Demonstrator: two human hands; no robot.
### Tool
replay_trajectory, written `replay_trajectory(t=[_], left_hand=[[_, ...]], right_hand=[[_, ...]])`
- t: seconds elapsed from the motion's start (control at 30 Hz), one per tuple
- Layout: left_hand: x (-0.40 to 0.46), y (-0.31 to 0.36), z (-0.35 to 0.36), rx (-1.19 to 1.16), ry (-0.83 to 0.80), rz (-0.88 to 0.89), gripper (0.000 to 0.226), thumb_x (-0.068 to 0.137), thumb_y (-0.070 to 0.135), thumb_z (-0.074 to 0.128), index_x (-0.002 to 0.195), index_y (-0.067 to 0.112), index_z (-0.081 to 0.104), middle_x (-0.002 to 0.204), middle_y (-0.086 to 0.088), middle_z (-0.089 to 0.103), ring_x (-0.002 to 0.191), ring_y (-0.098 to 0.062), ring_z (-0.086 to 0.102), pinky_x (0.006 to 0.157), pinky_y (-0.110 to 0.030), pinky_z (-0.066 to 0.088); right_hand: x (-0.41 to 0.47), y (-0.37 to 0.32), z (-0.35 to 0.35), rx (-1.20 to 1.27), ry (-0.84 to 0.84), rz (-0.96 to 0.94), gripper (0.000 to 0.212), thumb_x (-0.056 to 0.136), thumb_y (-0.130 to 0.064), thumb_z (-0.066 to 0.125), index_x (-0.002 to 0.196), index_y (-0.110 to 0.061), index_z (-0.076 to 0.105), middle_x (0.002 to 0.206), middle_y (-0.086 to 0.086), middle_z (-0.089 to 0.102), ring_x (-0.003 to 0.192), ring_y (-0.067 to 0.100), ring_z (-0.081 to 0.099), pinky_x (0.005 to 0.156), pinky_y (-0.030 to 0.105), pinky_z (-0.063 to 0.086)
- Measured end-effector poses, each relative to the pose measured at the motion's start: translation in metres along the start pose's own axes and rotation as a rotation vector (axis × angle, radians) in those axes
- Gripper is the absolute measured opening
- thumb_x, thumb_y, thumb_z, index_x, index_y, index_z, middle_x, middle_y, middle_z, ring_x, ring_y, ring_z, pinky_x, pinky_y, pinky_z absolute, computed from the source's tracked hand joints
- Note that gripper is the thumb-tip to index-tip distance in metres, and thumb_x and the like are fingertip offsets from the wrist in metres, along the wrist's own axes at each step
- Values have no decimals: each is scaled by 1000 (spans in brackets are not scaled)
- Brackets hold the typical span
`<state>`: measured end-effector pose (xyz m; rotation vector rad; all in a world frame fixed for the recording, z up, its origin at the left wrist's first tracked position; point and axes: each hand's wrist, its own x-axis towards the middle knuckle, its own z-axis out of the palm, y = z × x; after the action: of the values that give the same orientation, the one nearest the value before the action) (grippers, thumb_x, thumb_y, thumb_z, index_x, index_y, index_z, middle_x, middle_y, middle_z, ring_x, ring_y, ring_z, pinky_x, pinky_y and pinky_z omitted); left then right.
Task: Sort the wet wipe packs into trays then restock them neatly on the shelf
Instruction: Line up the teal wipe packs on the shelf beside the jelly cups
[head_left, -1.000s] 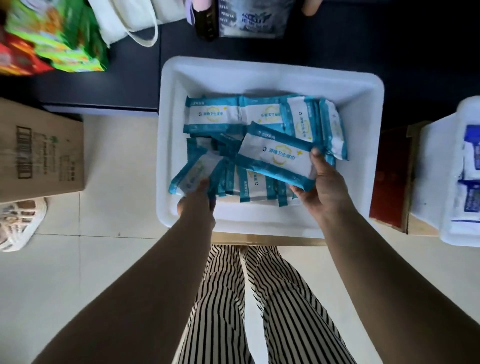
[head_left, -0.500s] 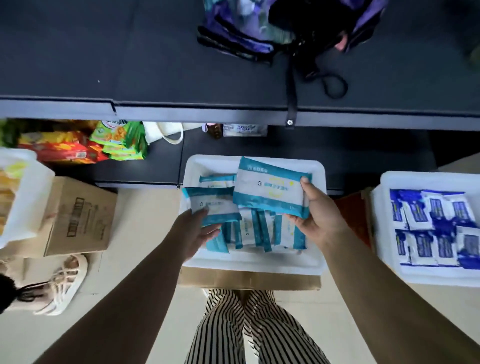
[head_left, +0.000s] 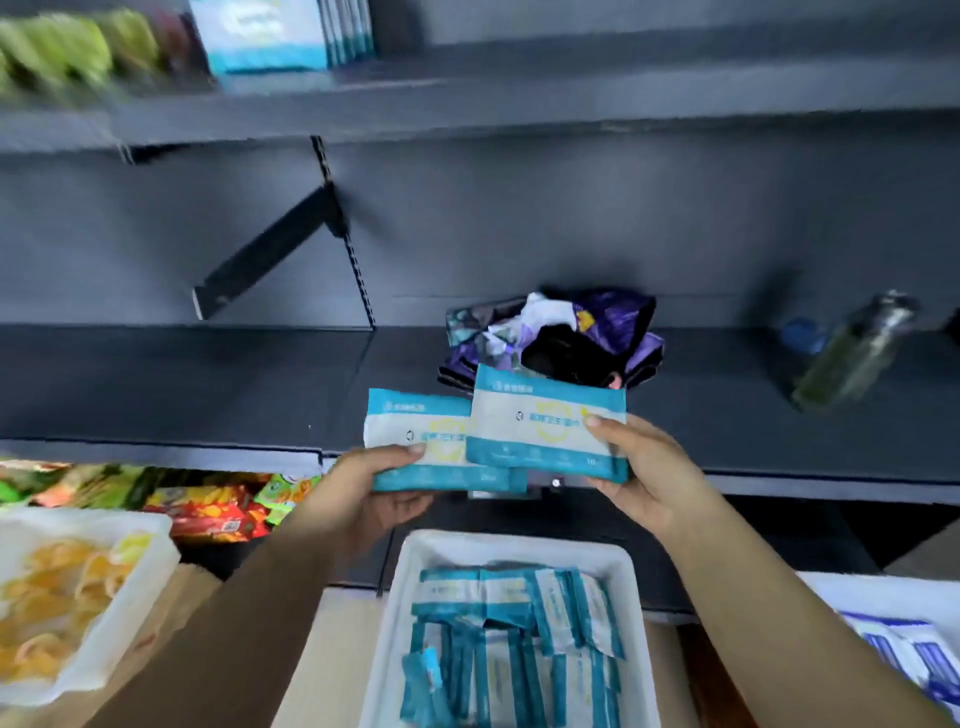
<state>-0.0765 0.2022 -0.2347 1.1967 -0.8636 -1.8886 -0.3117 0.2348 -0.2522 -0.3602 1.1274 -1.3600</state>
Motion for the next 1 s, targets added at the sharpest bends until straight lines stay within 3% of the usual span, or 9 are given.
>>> replay_trajectory(t=[0.1,0.3,0.5,0.67,0.73,0.83,1.0], left_hand=[[-16,48,15,29,18,128,3,82,3,57,85,3,59,60,-8,67,44,-13,60,41,-19,49],[-33,121,28,54,-34,324,8,84,13,54,87,11,61,68,-4,71,53,-11,66,48,-22,53],[-31,174,17,125,-109,449,24,68,15,58,92,13,63,77,-2,73,65,-12,70,51,-24,55],[-13,232,-6,111,-116,627,26,69,15,59,95,15,62,79,2,74,69,-11,70,53,-23,55],[-1,255,-17,72,-25,784,19,78,10,59,95,19,59,78,7,73,70,-8,70,53,-22,55],[20,296,-46,25,257,1064,17,88,11,60,97,24,56,88,13,68,73,-3,67,49,-18,52],[58,341,-96,-39,525,1210,24,89,20,61,111,18,52,96,13,62,75,2,63,49,-13,50]], right_hand=[[-15,-38,33,32,-94,-97,17,89,1,51,90,-10,64,73,2,73,62,12,70,55,24,57],[-39,-90,88,114,-219,-301,16,90,3,48,88,-5,62,72,5,73,63,15,70,50,25,56],[-35,-111,131,90,-196,-465,14,86,4,53,86,-4,64,76,5,73,69,16,71,63,27,59],[-27,-131,187,28,-196,-605,15,83,6,56,82,-5,66,73,2,73,67,13,70,67,29,58],[-17,-144,214,-49,-177,-679,17,83,6,57,82,-9,66,71,-3,73,66,10,70,68,25,58],[13,-167,264,-119,-143,-771,19,83,7,58,81,-11,65,72,-6,72,66,8,68,71,25,57],[80,-192,341,-242,-35,-766,13,83,5,62,89,-7,64,102,12,67,86,24,65,85,38,54]])
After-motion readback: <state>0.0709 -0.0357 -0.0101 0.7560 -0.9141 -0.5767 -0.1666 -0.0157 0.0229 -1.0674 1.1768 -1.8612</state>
